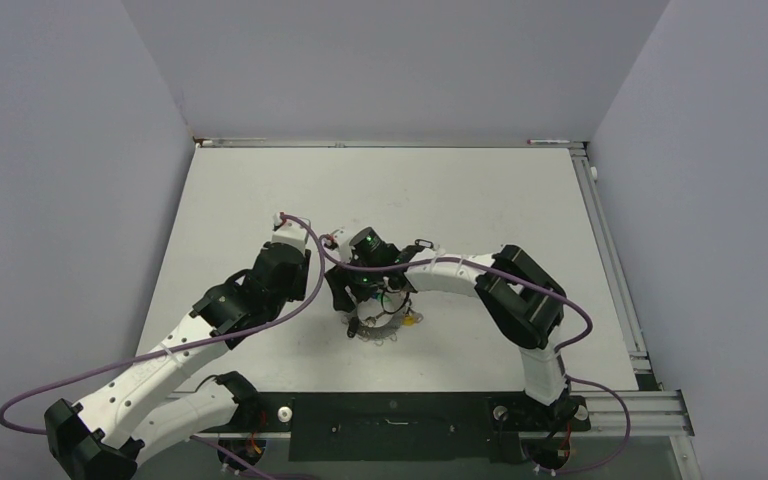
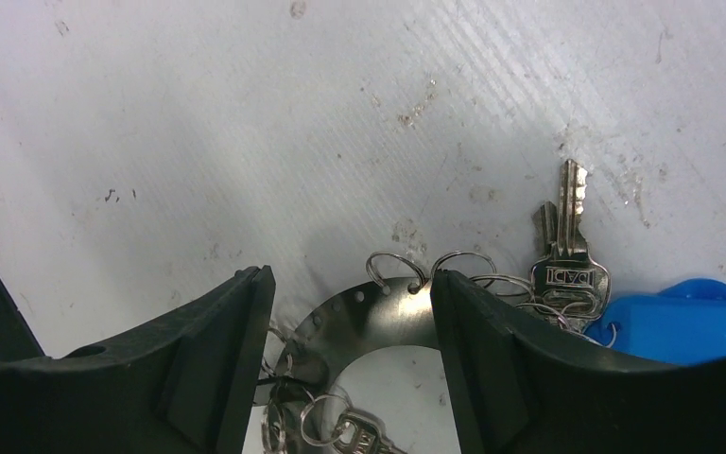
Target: Put the keys on the keyring
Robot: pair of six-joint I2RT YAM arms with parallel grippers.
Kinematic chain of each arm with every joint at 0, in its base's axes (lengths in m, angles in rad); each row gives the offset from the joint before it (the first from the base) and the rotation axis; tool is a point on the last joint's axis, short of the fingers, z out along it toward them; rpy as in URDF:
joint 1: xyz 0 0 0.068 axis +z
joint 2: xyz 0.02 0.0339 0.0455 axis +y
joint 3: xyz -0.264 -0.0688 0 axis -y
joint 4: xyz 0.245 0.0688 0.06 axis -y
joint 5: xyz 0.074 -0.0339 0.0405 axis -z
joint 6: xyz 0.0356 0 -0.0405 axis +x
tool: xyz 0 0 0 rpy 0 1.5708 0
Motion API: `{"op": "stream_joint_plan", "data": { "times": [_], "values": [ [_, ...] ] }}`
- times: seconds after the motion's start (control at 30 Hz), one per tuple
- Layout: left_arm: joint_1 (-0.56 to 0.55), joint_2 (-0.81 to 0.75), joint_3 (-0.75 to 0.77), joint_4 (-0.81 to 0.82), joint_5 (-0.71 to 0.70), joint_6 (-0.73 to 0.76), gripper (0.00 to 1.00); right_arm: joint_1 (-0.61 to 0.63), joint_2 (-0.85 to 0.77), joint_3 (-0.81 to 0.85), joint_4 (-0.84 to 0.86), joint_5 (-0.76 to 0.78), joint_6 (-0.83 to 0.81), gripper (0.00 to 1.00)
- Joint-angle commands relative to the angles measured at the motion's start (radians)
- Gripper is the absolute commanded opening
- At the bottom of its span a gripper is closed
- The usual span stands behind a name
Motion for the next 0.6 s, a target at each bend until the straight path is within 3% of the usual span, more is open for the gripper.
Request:
{"op": "stream_joint_plan", "data": {
  "times": [0.0, 0.27, 0.57],
  "values": [
    [0.009, -0.01, 0.003, 0.039, 0.015, 0.01, 0.34, 0.002, 0.05, 0.047, 0.0, 0.012, -0.054, 0.64],
    [0.013, -0.013, 0.002, 0.041, 0.019, 0.011, 0.34, 0.002, 0.105, 0.104, -0.044, 0.04, -0.093, 0.52],
    [0.021, -0.014, -0.002, 0.048, 0.025, 0.016, 0.34, 0.038, 0.068, 0.122, -0.054, 0.154, -0.12, 0.55]
  ]
}}
